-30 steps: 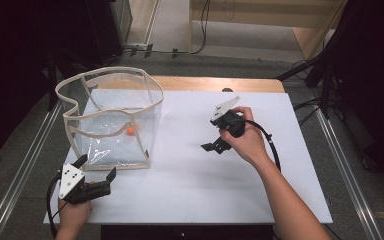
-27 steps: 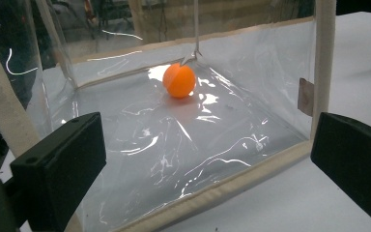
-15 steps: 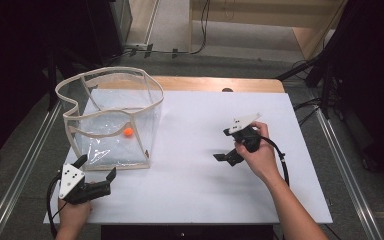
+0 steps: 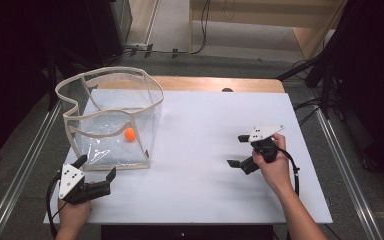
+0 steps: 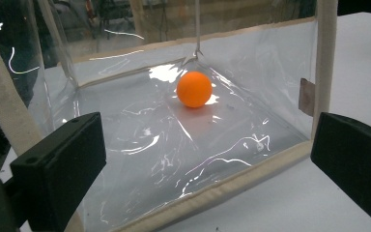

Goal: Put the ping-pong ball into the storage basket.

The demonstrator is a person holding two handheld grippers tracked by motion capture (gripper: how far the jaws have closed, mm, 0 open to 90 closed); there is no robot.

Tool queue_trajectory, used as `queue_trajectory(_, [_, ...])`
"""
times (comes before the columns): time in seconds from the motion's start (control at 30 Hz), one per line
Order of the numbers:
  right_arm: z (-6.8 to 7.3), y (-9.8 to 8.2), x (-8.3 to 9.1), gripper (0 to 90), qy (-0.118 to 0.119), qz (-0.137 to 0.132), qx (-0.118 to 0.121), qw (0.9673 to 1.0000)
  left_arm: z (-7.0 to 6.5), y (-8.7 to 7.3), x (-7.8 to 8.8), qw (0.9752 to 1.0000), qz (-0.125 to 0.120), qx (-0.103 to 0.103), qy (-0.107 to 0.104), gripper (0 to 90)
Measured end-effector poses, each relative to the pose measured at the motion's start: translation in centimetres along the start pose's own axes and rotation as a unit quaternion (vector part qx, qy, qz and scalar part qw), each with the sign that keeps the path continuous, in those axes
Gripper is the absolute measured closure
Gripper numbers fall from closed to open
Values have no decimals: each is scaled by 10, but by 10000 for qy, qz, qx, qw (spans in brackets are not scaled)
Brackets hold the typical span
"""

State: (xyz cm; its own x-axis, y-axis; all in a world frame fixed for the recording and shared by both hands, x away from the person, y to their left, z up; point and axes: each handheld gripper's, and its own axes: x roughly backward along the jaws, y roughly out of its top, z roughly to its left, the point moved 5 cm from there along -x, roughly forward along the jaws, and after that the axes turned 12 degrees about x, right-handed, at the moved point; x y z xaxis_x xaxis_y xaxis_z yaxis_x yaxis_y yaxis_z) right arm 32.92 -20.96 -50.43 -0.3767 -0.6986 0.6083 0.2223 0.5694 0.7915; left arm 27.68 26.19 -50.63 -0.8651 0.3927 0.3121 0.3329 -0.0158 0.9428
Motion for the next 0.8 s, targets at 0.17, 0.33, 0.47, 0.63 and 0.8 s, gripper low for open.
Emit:
queue_trajectory(0.17, [2,-13,8,0,-75,-15,-96,9999,0,0,0,10000,-8,22,5,0])
queue_trajectory(0.33, [5,-21,16,0,-119,-136,-159,9997,0,0,0,10000,0,5,19,0])
queue_trajectory(0.47, [7,-28,21,0,-162,-225,-217,9994,0,0,0,10000,0,1,27,0])
queue_trajectory(0.63, [9,-35,31,0,-239,-310,-279,9988,0,0,0,10000,-1,3,26,0])
queue_trajectory(0.8, [11,-44,39,0,-314,-405,-353,9981,0,0,0,10000,-3,2,27,0])
